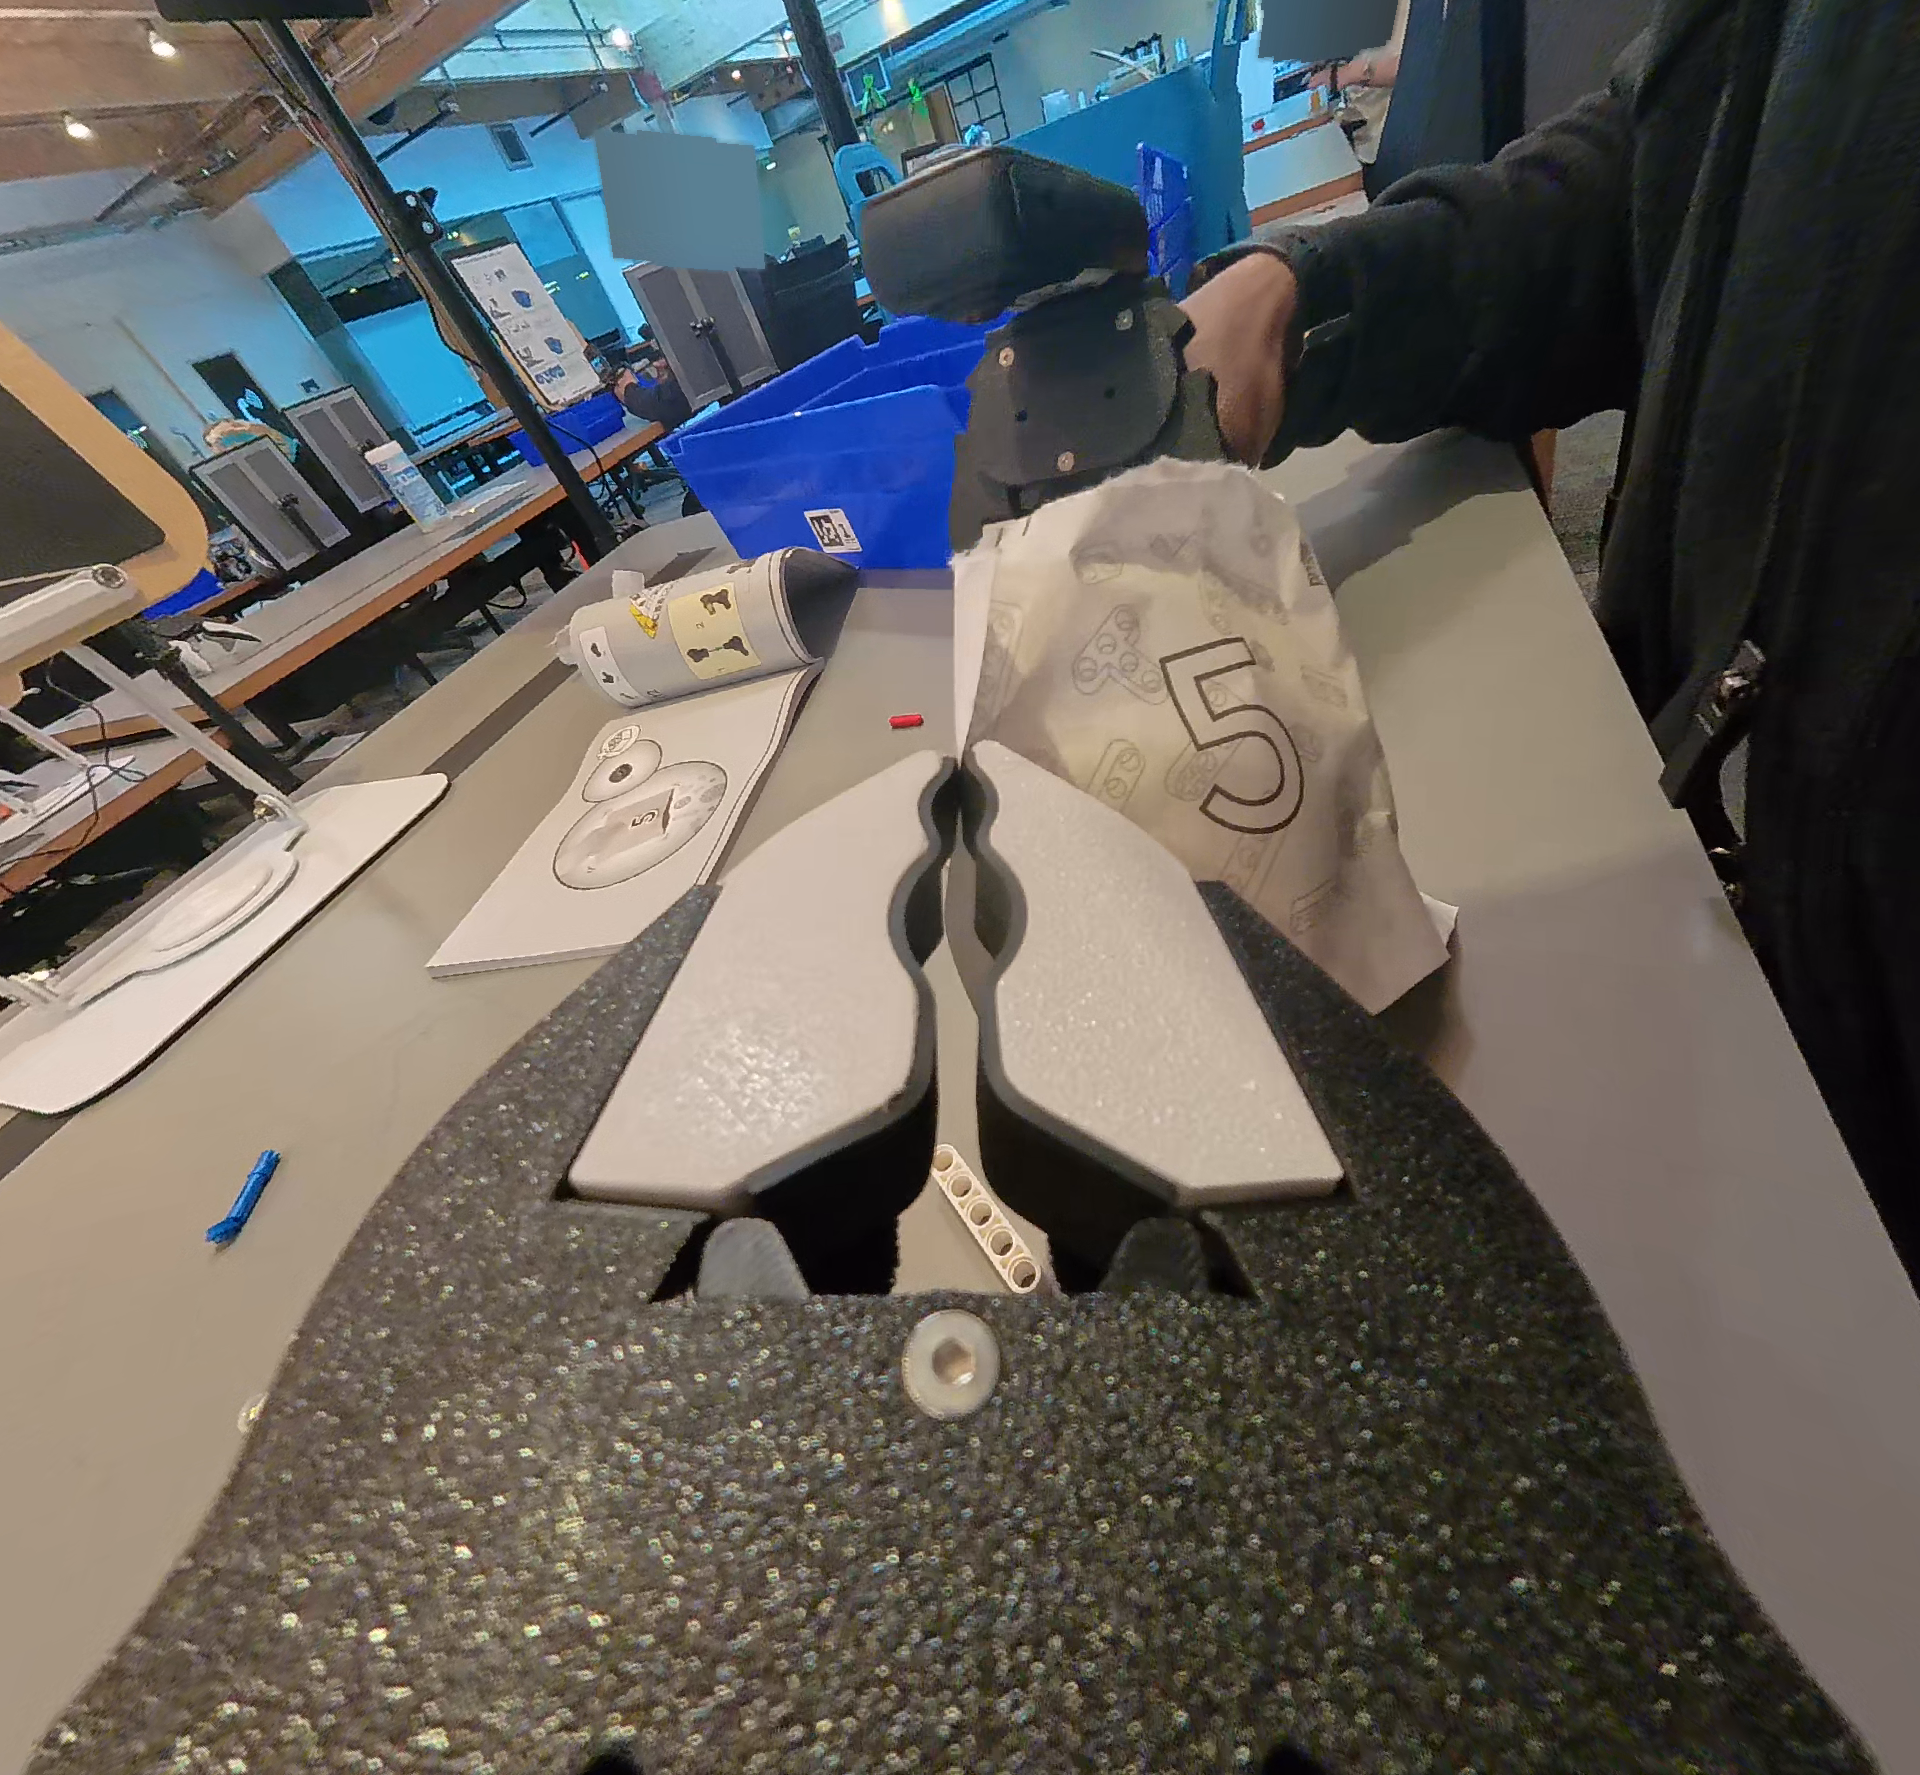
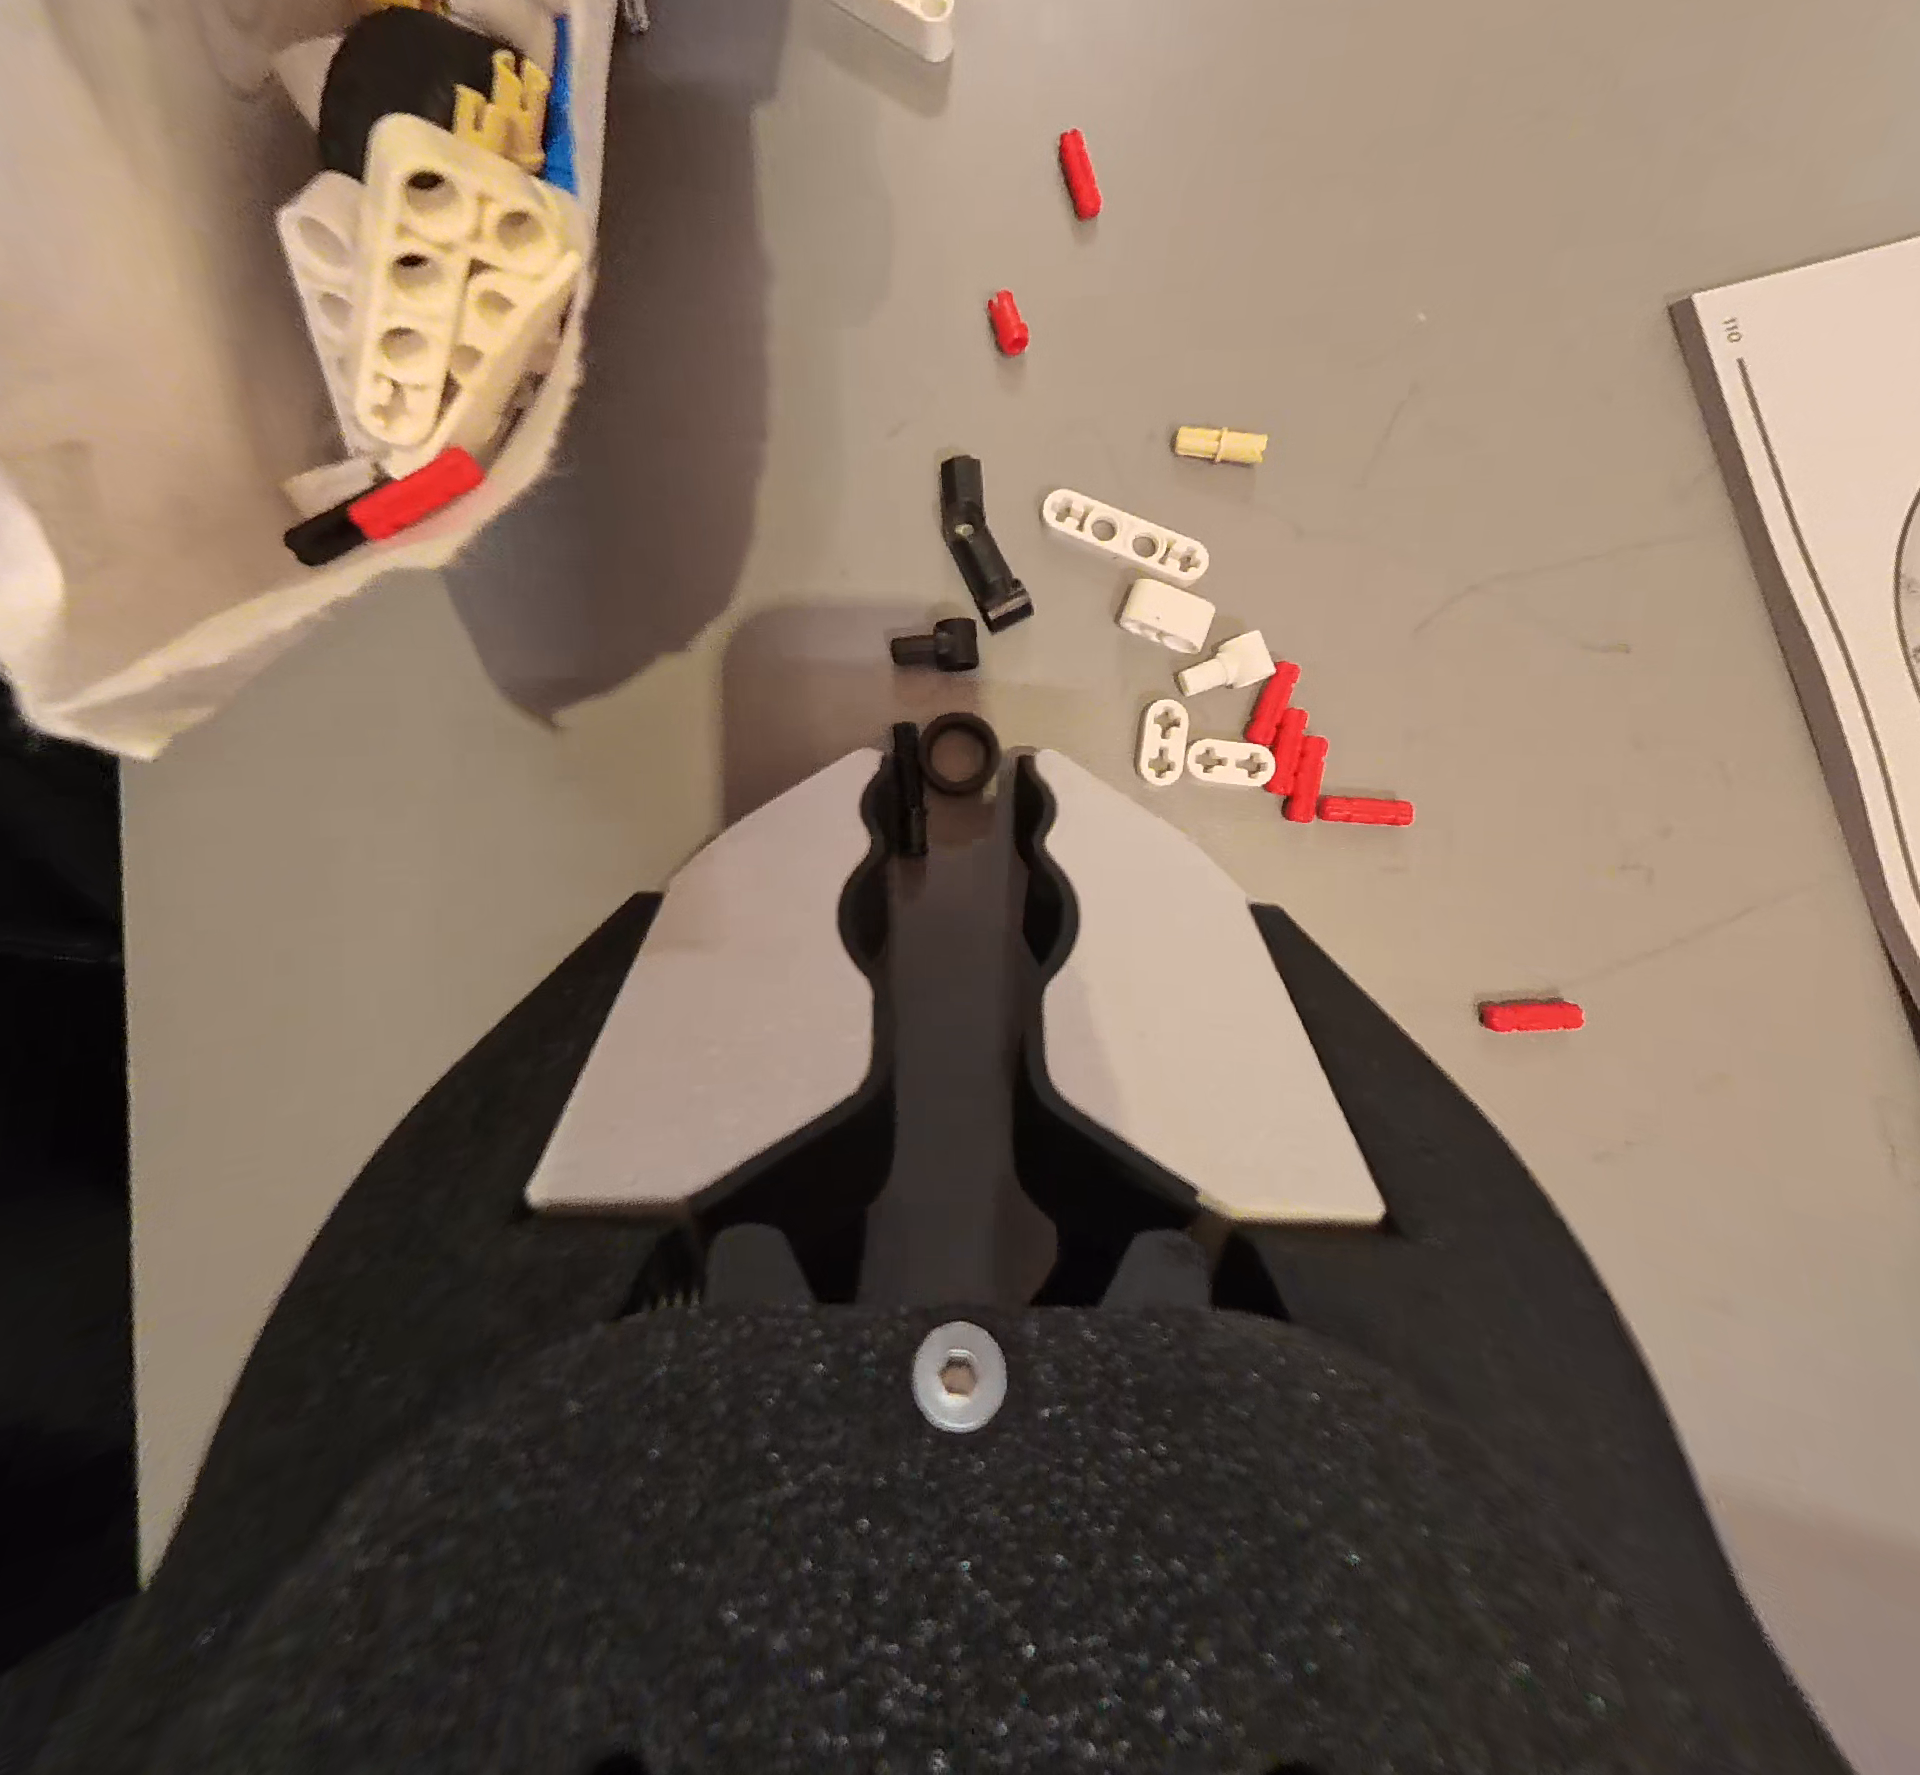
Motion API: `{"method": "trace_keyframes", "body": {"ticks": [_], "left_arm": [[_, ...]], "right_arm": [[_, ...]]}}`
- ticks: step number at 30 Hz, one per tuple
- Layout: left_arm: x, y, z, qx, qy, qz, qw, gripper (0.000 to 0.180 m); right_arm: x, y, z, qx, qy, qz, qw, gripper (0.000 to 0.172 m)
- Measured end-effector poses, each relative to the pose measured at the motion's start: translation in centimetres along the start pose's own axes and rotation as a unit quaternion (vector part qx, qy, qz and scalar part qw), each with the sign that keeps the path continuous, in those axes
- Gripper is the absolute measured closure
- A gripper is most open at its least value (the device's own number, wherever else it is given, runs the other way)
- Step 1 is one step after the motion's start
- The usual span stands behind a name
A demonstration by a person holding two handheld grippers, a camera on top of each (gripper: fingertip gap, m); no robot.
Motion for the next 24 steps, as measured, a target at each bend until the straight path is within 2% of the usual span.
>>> {"method": "trace_keyframes", "body": {"ticks": [3,13,15,22,23,24], "left_arm": [[0.0,0.0,0.0,-0.001,0.001,-0.002,1.000,0.180],[0.3,-0.3,-0.1,0.001,0.005,-0.012,1.000,0.180],[0.3,-0.3,-0.1,0.001,0.006,-0.011,1.000,0.180],[0.5,-0.2,-0.3,0.003,0.015,-0.007,1.000,0.180],[0.6,-0.2,-0.3,0.003,0.018,-0.006,1.000,0.180],[0.6,-0.2,-0.3,0.002,0.020,-0.005,1.000,0.180]], "right_arm": [[0.0,0.1,0.0,-0.003,-0.003,-0.001,1.000,0.154],[0.2,0.0,0.3,-0.030,0.003,0.008,1.000,0.147],[0.3,0.0,0.4,-0.030,0.006,0.007,1.000,0.154],[-0.3,-0.3,0.6,-0.021,0.001,-0.002,1.000,0.155],[-0.5,-0.5,0.8,-0.014,-0.007,-0.002,1.000,0.169],[-0.9,-0.6,1.1,-0.006,-0.017,-0.001,1.000,0.170]]}}
Point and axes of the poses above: each gripper's, where its closed fingertips meet, x out along the fingers, z out of its top, y = z × x across the jaws, the point moved 7 cm from there along -x, back along the fingers, and after that the axes turned 12 degrees about x, right-handed, at the moved point
